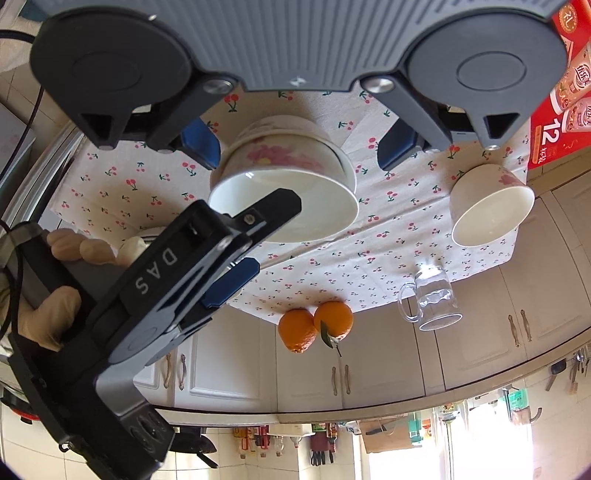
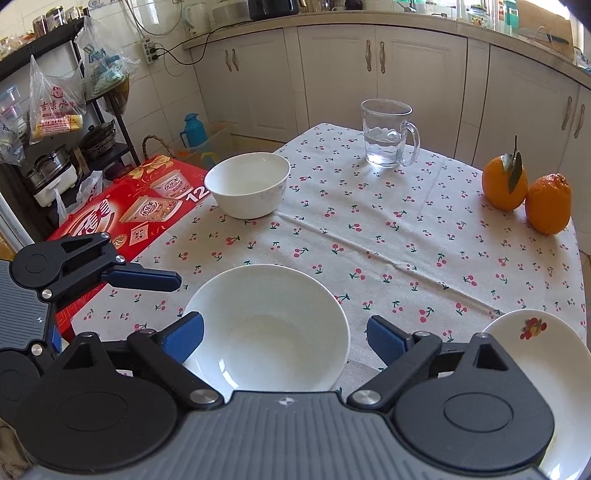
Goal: Organize plates and bowls
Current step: 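Lower the pink-flowered bowl into the white bowl with the right gripper, then open the right gripper and withdraw it from the nested bowls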
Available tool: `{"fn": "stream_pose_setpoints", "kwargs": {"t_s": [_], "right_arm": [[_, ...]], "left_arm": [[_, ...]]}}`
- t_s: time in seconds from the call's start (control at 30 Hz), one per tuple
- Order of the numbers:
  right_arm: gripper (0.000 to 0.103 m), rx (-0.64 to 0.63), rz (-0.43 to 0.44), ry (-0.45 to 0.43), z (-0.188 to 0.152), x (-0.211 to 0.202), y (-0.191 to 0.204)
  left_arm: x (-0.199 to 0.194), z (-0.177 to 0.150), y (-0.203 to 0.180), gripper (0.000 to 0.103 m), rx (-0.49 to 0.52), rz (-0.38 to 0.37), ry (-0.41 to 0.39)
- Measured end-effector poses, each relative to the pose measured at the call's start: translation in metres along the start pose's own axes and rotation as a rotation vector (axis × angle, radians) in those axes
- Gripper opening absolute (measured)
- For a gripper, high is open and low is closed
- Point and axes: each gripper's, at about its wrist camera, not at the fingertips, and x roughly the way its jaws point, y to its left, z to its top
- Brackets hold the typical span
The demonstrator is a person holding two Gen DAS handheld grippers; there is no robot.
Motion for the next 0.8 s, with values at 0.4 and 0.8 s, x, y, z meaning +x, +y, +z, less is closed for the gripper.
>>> {"fn": "stream_pose_setpoints", "kwargs": {"t_s": [0.4,0.8], "right_arm": [[0.102,-0.070,-0.047,-0.007,0.014,0.002,0.032],[0.102,-0.125,-0.042,0.014,0.037,0.019,0.053]], "left_arm": [[-0.023,-0.018,0.026,0.092,-0.053,0.058,-0.027],[-0.025,-0.030,0.073,0.092,-0.112,0.156,-0.023]]}}
